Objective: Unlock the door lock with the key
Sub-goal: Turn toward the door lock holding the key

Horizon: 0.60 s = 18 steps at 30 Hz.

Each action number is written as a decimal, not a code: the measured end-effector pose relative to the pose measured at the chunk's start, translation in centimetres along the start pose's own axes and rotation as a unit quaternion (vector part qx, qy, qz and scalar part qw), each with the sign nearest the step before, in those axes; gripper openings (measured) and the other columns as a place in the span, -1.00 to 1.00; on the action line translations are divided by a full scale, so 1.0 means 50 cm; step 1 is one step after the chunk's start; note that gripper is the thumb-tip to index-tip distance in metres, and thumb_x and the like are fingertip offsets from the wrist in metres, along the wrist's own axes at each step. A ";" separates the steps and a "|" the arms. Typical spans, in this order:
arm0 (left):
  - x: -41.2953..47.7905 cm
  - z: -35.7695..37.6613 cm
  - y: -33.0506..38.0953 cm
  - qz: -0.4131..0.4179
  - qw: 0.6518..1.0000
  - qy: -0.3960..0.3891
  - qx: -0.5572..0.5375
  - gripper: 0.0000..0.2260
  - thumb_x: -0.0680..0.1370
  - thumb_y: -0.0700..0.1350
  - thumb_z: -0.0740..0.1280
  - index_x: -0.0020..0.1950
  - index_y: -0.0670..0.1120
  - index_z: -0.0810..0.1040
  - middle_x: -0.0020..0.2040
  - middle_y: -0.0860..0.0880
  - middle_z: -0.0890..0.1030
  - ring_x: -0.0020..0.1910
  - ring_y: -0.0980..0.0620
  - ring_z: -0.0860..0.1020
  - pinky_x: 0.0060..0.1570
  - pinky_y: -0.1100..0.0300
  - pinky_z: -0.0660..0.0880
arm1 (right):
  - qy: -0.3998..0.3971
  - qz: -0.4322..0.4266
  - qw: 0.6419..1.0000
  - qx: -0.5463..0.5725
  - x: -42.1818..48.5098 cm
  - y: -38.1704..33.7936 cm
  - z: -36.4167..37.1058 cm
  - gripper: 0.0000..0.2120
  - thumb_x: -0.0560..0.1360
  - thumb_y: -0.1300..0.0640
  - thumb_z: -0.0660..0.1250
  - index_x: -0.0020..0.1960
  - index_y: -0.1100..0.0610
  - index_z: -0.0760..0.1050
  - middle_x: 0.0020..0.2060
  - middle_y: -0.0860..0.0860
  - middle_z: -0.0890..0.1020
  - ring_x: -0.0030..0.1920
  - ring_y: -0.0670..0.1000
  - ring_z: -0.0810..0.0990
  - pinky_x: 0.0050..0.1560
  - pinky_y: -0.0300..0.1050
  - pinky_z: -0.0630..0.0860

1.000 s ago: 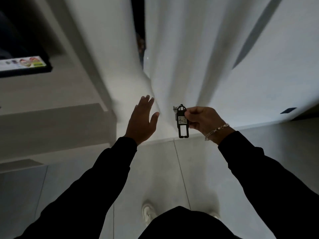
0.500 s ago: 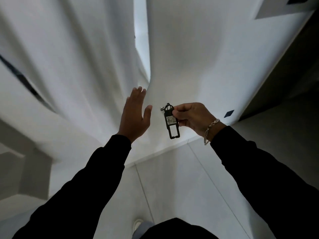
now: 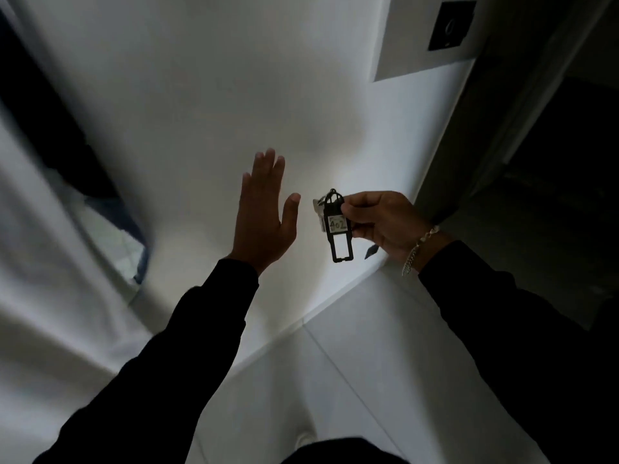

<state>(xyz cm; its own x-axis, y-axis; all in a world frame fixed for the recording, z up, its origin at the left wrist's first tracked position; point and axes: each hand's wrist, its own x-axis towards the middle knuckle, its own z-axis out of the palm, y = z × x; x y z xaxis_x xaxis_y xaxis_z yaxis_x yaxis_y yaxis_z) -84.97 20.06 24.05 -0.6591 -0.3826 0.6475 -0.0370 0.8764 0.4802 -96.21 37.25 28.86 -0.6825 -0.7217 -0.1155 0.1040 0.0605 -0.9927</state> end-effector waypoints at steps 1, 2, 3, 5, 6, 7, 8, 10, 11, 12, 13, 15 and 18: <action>0.036 0.027 0.003 0.009 1.000 -0.003 -0.007 -0.49 0.65 -0.11 0.18 0.56 -0.27 0.20 0.61 -0.25 0.18 0.63 -0.21 0.07 0.62 -0.20 0.02 | 0.008 -0.001 1.000 0.006 0.026 -0.013 -0.028 -0.88 0.47 0.34 0.34 0.00 0.29 0.57 -0.09 0.21 0.63 -0.04 0.20 0.57 0.01 0.04 0.51; 0.074 0.053 0.007 0.020 1.000 -0.006 -0.010 -0.49 0.65 -0.11 0.18 0.56 -0.27 0.20 0.61 -0.25 0.19 0.63 -0.21 0.07 0.61 -0.19 0.02 | 0.010 -0.006 1.000 0.008 0.053 -0.027 -0.056 -0.89 0.47 0.35 0.33 -0.02 0.27 0.57 -0.10 0.20 0.63 -0.05 0.20 0.58 0.03 0.05 0.51; 0.110 0.081 0.011 0.028 0.999 -0.009 -0.012 -0.49 0.65 -0.11 0.18 0.56 -0.27 0.21 0.61 -0.25 0.19 0.63 -0.21 0.08 0.61 -0.19 0.02 | 0.012 -0.011 1.000 0.008 0.076 -0.038 -0.086 -0.90 0.47 0.34 0.33 -0.02 0.26 0.57 -0.11 0.18 0.64 -0.08 0.17 0.60 0.01 0.03 0.52; 0.174 0.132 0.018 0.038 0.999 -0.017 -0.019 -0.49 0.65 -0.11 0.18 0.56 -0.27 0.21 0.61 -0.25 0.19 0.63 -0.20 0.08 0.61 -0.18 0.01 | 0.011 -0.025 1.000 0.002 0.118 -0.057 -0.146 -0.88 0.48 0.33 0.32 -0.01 0.23 0.58 -0.10 0.16 0.64 -0.10 0.12 0.61 -0.04 -0.06 0.53; 0.208 0.160 0.025 0.043 0.999 -0.021 -0.023 -0.49 0.65 -0.10 0.17 0.56 -0.26 0.20 0.61 -0.24 0.19 0.63 -0.19 0.07 0.62 -0.17 0.00 | 0.012 -0.033 0.999 0.002 0.141 -0.067 -0.181 -0.87 0.49 0.32 0.31 0.01 0.23 0.59 -0.08 0.17 0.64 -0.09 0.11 0.61 -0.06 -0.09 0.54; 0.242 0.189 0.032 0.049 0.998 -0.025 -0.028 -0.49 0.65 -0.10 0.17 0.57 -0.25 0.20 0.62 -0.23 0.18 0.63 -0.18 0.05 0.62 -0.15 -0.01 | 0.014 -0.039 0.999 0.006 0.165 -0.076 -0.217 -0.86 0.49 0.31 0.31 0.02 0.23 0.58 -0.05 0.18 0.64 -0.09 0.10 0.62 -0.09 -0.11 0.54; 0.276 0.219 0.040 0.058 0.998 -0.025 -0.029 -0.48 0.65 -0.10 0.17 0.57 -0.25 0.19 0.62 -0.23 0.18 0.64 -0.18 0.05 0.61 -0.14 -0.02 | 0.017 -0.043 0.999 0.011 0.189 -0.085 -0.254 -0.86 0.49 0.31 0.32 0.03 0.23 0.58 -0.05 0.18 0.64 -0.12 0.07 0.63 -0.14 -0.15 0.55; 0.336 0.275 0.059 0.076 0.997 -0.017 -0.024 -0.48 0.65 -0.10 0.18 0.56 -0.26 0.20 0.61 -0.24 0.19 0.63 -0.19 0.06 0.61 -0.13 -0.02 | 0.023 -0.057 0.998 0.004 0.232 -0.101 -0.321 -0.87 0.48 0.31 0.34 0.00 0.21 0.59 -0.12 0.13 0.65 -0.21 -0.01 0.65 -0.28 -0.28 0.57; 0.367 0.306 0.071 0.082 0.996 -0.012 -0.018 -0.48 0.65 -0.10 0.18 0.56 -0.27 0.20 0.61 -0.25 0.19 0.63 -0.20 0.06 0.61 -0.14 -0.02 | 0.027 -0.066 0.997 -0.004 0.254 -0.111 -0.358 -0.88 0.47 0.31 0.35 -0.02 0.19 0.60 -0.15 0.11 0.66 -0.23 -0.02 0.64 -0.33 -0.31 0.56; 0.397 0.338 0.083 0.088 0.996 -0.011 -0.012 -0.48 0.65 -0.09 0.17 0.56 -0.27 0.20 0.61 -0.25 0.19 0.63 -0.20 0.06 0.61 -0.15 -0.02 | 0.028 -0.074 0.997 -0.013 0.276 -0.121 -0.395 -0.89 0.47 0.31 0.36 -0.04 0.18 0.61 -0.17 0.10 0.66 -0.24 -0.03 0.63 -0.35 -0.32 0.55; 0.422 0.363 0.095 0.093 0.996 -0.011 -0.003 -0.48 0.65 -0.08 0.17 0.56 -0.26 0.20 0.61 -0.24 0.19 0.63 -0.20 0.06 0.61 -0.17 -0.01 | 0.029 -0.083 0.996 -0.020 0.294 -0.128 -0.425 -0.89 0.46 0.31 0.36 -0.06 0.17 0.61 -0.18 0.09 0.66 -0.24 -0.03 0.63 -0.36 -0.33 0.55; 0.485 0.422 0.124 0.101 0.995 -0.003 0.019 -0.48 0.65 -0.07 0.17 0.56 -0.27 0.21 0.61 -0.25 0.19 0.63 -0.20 0.07 0.61 -0.21 0.02 | 0.024 -0.103 0.994 -0.034 0.336 -0.148 -0.496 -0.88 0.45 0.32 0.37 -0.09 0.15 0.61 -0.20 0.08 0.66 -0.24 -0.01 0.62 -0.37 -0.33 0.55; 0.578 0.493 0.180 0.092 0.994 0.014 0.049 -0.47 0.64 -0.06 0.17 0.56 -0.26 0.22 0.61 -0.24 0.20 0.63 -0.19 0.07 0.62 -0.23 0.04 | 0.011 -0.112 0.992 -0.056 0.396 -0.199 -0.599 -0.88 0.45 0.34 0.36 -0.09 0.17 0.60 -0.19 0.11 0.66 -0.23 0.01 0.61 -0.39 -0.34 0.55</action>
<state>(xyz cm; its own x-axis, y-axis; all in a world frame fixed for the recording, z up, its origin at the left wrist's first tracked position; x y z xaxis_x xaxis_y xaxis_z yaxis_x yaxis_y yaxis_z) -122.85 24.10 32.50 -0.6405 -0.2208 0.7355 0.0077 0.9559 0.2936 -132.44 43.00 35.41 -0.6949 -0.7106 0.1098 -0.1323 -0.0237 -0.9909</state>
